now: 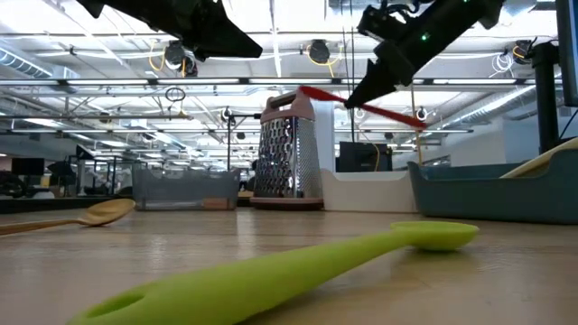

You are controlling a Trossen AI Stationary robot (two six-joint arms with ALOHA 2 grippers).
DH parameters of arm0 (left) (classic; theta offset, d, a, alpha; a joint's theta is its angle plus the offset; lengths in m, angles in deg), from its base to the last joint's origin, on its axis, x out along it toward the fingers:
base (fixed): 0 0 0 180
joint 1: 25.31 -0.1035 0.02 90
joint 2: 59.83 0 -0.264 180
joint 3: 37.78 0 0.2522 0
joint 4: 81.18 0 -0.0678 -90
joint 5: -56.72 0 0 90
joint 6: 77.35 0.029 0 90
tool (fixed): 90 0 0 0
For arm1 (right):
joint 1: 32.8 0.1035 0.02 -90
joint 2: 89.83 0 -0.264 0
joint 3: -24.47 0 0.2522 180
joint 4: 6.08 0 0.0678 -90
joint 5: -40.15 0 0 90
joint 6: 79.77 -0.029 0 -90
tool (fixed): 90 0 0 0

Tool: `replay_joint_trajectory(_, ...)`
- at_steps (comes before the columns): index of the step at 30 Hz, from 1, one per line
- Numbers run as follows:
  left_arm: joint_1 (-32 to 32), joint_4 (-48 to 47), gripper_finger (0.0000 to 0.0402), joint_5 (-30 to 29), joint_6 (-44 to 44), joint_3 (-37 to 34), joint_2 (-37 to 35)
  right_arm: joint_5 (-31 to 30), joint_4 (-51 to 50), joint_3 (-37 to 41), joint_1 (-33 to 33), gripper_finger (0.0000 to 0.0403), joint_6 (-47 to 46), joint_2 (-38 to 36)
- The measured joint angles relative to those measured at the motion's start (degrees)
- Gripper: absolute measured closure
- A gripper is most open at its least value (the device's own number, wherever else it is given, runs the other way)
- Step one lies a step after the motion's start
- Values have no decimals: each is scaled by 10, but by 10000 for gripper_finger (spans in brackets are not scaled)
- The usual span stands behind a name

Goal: Pick & Place Kitchen Items
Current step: Put the red serving spoon into the white bin

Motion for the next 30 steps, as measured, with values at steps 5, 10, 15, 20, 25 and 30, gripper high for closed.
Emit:
replay_joint_trajectory(5, 0, 0, 364, 0, 0, 0, 0, -56, -29, 0, -60, 374, 55, -39)
replay_joint_trajectory(10, 0, 3, 364, 0, 0, 0, 0, -65, -48, 0, -134, 374, 92, -37)
replay_joint_trajectory(15, 0, 3, 364, 0, 0, 0, 0, -65, -99, 0, -207, 373, 93, -11)
replay_joint_trajectory(20, 0, 3, 364, 0, 0, 0, 0, -46, -100, 0, -261, 373, 109, 21)
replay_joint_trajectory(25, 0, 2, 364, 0, 0, 0, 0, 14, -69, 0, -293, 373, 115, 61)
replay_joint_trajectory(30, 0, 0, 364, 0, 0, 0, 0, 30, -70, 0, -308, 368, 135, 102)
